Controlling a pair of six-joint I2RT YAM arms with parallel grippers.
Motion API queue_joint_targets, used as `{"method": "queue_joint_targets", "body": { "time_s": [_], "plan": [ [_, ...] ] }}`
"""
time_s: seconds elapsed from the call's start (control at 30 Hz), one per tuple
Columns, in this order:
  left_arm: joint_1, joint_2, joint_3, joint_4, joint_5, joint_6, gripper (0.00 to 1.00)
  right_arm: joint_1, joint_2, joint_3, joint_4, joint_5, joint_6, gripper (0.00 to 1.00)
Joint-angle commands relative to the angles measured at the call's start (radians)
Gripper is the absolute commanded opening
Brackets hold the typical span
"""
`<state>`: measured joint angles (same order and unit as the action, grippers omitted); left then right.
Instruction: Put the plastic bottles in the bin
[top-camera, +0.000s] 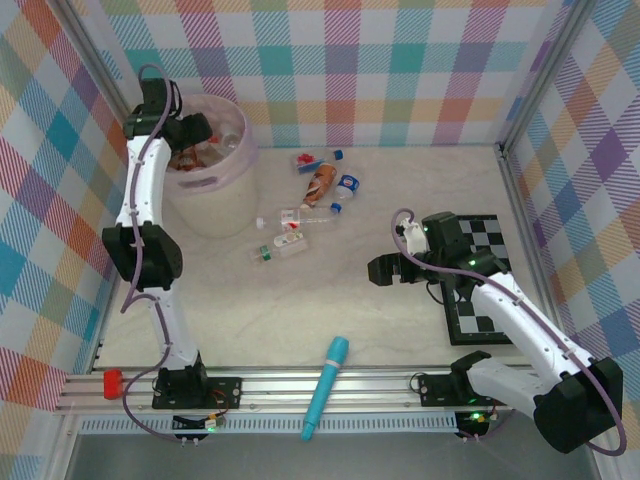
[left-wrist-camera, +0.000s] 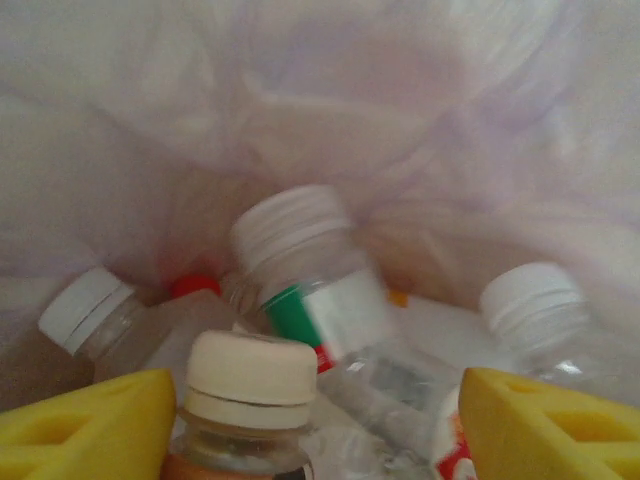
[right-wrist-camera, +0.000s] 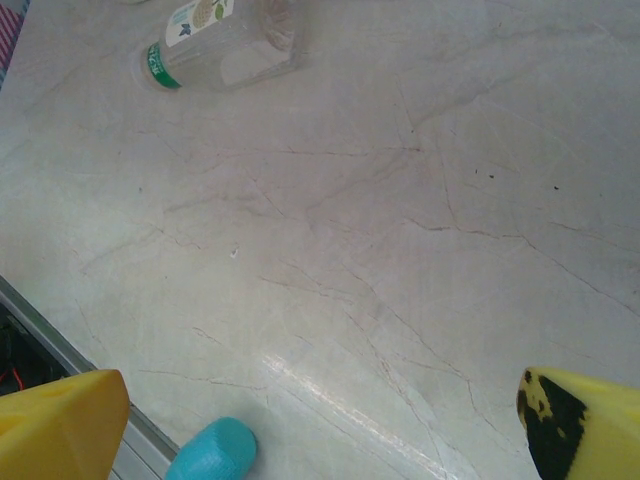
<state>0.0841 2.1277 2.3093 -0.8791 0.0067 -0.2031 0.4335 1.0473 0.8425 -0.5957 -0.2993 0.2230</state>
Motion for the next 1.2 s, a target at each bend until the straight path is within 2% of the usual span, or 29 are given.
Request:
{"method": "queue_joint_targets", "body": {
  "time_s": [0.0,0.33,0.63,0.83,1.03,1.17],
  "plan": [
    [0.007,-0.024,0.006,-0.033,0.011,0.019,0.80,0.004,-0.003,-0.015,0.018,-0.015,-0.002,0.99],
    [0.006,-0.123,0.007,-0.038,-0.014,0.064,0.87,0.003,0.005,-0.011,0.023,-0.017,0.006,1.00],
    [-0.027,-0.337,-0.001,-0.060,-0.037,0.160,0.91,0.004,0.021,-0.004,0.048,-0.010,0.028,0.99],
    [-0.145,-0.503,-0.074,-0.072,-0.111,0.260,0.91,0.003,0.035,0.007,0.067,0.022,0.062,0.99],
    [-0.325,-0.646,-0.232,-0.073,-0.183,0.334,0.91,0.003,0.037,0.011,0.091,0.074,0.116,0.99],
    [-0.436,-0.705,-0.361,-0.068,-0.170,0.368,0.87,-0.006,0.031,0.001,0.103,0.107,0.152,0.99]
  ]
}}
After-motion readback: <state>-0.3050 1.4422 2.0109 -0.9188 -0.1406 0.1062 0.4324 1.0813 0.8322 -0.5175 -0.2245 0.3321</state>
